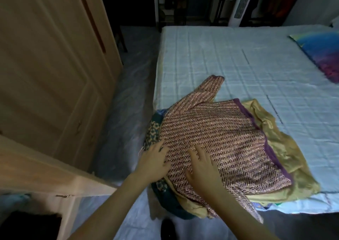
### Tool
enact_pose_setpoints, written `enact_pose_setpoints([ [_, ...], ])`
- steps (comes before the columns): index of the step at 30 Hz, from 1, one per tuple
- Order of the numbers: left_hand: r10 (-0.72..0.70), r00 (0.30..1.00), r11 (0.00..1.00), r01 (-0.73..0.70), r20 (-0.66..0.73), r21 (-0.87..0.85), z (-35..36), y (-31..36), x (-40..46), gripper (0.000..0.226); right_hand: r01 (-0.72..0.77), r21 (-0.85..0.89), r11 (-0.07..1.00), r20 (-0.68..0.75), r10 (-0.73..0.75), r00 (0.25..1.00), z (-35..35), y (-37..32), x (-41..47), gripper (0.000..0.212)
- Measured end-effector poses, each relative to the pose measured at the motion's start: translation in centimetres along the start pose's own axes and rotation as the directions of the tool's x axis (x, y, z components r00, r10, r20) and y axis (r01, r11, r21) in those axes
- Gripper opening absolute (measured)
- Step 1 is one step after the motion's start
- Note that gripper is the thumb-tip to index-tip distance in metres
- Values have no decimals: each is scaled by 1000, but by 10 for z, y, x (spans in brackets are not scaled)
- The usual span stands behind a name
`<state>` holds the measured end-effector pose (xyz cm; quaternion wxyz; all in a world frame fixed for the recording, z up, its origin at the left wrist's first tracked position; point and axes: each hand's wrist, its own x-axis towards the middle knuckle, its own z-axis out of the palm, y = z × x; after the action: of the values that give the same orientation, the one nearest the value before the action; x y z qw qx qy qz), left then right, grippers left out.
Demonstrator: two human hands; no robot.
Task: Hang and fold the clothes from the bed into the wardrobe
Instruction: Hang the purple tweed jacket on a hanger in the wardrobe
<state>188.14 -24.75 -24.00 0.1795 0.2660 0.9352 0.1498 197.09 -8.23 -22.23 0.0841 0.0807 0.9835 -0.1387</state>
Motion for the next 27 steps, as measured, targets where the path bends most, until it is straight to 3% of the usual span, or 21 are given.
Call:
enact_pose_setpoints([
  [6,-48,989,996,58,138,-67,84,-21,24,45,-31,-19,999,154,33,987,75,10,36,61],
  [12,-211,944,926,277,253,-258,175,-32,34,50,-66,-58,996,346,82,935,155,26,82,61],
  [16,-363,916,771,399,172,-497,192,-22,42,37,-71,-215,974,419,157,894,199,30,91,74],
  [21,-521,842,649,497,140,-575,207,-16,49,27,-69,-272,960,362,169,917,223,35,98,51],
  [24,-589,799,580,520,118,-626,208,-14,53,26,-67,-278,958,351,166,922,223,35,101,51],
  [27,-723,675,286,485,146,-826,198,-11,60,24,-68,-253,965,354,157,922,221,37,98,62],
])
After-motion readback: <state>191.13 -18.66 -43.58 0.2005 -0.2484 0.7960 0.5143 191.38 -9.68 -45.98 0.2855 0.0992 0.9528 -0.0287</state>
